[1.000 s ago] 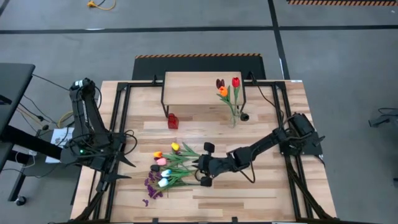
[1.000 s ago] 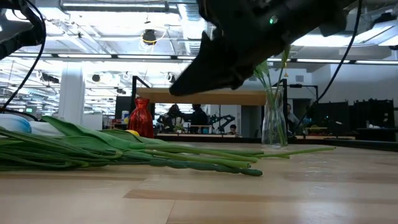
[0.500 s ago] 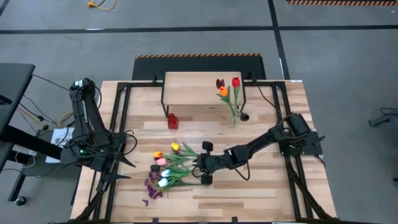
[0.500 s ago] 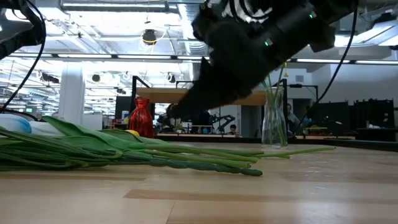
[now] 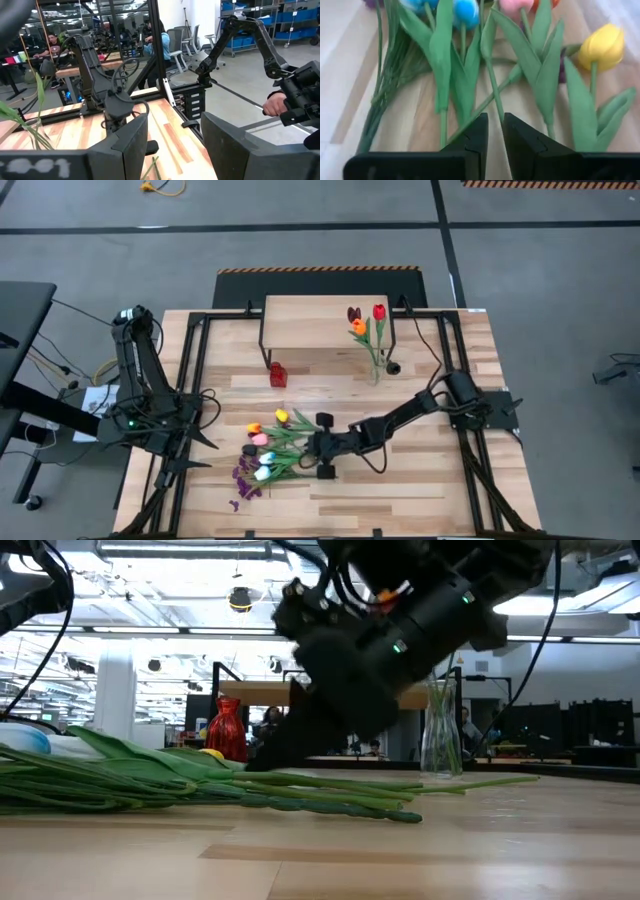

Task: Pick and place flowers into a vace then onto a shelf
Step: Put the black flower into the transparent vase

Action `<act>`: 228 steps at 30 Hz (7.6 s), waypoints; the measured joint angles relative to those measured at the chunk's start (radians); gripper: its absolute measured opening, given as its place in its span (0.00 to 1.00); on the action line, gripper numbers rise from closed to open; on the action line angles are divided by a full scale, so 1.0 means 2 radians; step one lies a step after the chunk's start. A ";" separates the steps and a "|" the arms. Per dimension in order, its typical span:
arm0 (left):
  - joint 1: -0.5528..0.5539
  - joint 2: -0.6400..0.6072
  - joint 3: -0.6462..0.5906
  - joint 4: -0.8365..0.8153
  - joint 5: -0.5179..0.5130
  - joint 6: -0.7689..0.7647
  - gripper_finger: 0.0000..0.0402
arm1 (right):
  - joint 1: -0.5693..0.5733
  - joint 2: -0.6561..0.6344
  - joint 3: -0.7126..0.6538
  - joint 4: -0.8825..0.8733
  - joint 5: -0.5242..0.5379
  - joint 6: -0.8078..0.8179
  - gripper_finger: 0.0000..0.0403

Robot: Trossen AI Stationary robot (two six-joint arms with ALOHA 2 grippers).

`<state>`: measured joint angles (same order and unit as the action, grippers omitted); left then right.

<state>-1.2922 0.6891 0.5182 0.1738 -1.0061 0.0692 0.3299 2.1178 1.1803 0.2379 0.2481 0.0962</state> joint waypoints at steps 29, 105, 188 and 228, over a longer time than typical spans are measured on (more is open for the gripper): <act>0.000 0.000 0.000 -0.001 0.001 -0.004 0.44 | -0.009 -0.002 0.001 -0.061 0.005 0.034 0.02; 0.422 0.173 0.055 0.257 0.435 0.011 0.44 | 0.017 -0.115 -0.056 0.443 0.045 -0.275 0.00; 0.429 0.302 0.222 -0.064 0.400 0.055 0.00 | 0.064 -0.116 -0.013 0.385 0.115 -0.340 0.30; 0.429 0.269 0.222 -0.105 0.396 -0.015 0.54 | 0.076 -0.116 -0.013 0.379 0.173 -0.372 0.00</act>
<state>-0.4352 1.2274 0.9619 -0.0353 -0.2135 0.0402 0.4816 1.8858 1.1545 0.9959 0.5934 -0.6476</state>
